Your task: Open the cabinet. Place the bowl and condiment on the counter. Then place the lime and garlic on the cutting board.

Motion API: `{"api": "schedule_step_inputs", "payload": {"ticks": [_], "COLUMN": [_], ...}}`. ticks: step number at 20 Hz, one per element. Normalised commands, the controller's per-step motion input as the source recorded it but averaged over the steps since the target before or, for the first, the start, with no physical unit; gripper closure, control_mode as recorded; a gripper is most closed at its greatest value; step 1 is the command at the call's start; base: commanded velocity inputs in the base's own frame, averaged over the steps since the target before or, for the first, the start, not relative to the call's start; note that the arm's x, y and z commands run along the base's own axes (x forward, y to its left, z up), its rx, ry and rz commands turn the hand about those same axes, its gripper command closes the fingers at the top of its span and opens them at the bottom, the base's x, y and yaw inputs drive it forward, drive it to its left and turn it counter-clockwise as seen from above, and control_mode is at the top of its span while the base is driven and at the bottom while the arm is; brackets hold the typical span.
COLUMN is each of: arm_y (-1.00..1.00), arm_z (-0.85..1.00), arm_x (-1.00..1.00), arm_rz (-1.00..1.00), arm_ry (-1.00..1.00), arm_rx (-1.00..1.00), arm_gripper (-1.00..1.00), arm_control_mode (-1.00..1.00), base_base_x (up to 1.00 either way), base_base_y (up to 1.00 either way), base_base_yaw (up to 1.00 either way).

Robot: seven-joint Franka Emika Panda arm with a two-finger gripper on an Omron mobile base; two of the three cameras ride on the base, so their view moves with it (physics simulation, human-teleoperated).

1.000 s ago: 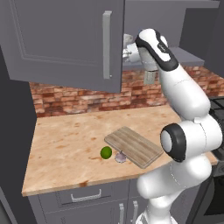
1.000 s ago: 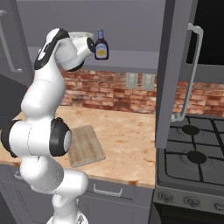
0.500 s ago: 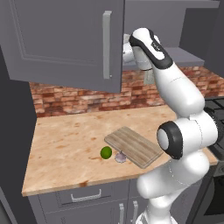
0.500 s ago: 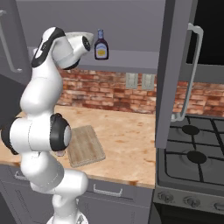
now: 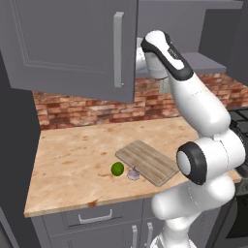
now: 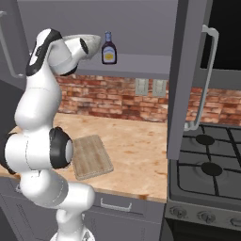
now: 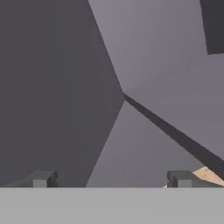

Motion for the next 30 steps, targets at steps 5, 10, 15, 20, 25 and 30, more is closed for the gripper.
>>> {"api": "schedule_step_inputs", "payload": {"ticks": [5, 10, 15, 20, 25, 30], "arm_y": [0.33, 0.37, 0.34, 0.38, 0.41, 0.46], "arm_z": [0.0, 0.0, 0.0, 0.0, 0.0, 0.0], "arm_x": [-0.61, -0.58, -0.59, -0.54, -0.49, -0.48], "arm_rz": [0.11, 0.11, 0.11, 0.1, 0.1, 0.08], "arm_ry": [0.0, 0.0, 0.0, 0.0, 0.0, 0.0], "arm_rx": [0.0, 0.0, 0.0, 0.0, 0.0, 0.0], "arm_gripper": [-1.0, -1.0, -1.0, -1.0, -1.0, -1.0], "arm_control_mode": [-1.0, -1.0, -1.0, -1.0, -1.0, -1.0], "base_base_x": [0.0, 0.0, 0.0, 0.0, 0.0, 0.0], "base_base_y": [0.0, 0.0, 0.0, 0.0, 0.0, 0.0], "base_base_yaw": [0.0, 0.0, 0.0, 0.0, 0.0, 0.0]}}
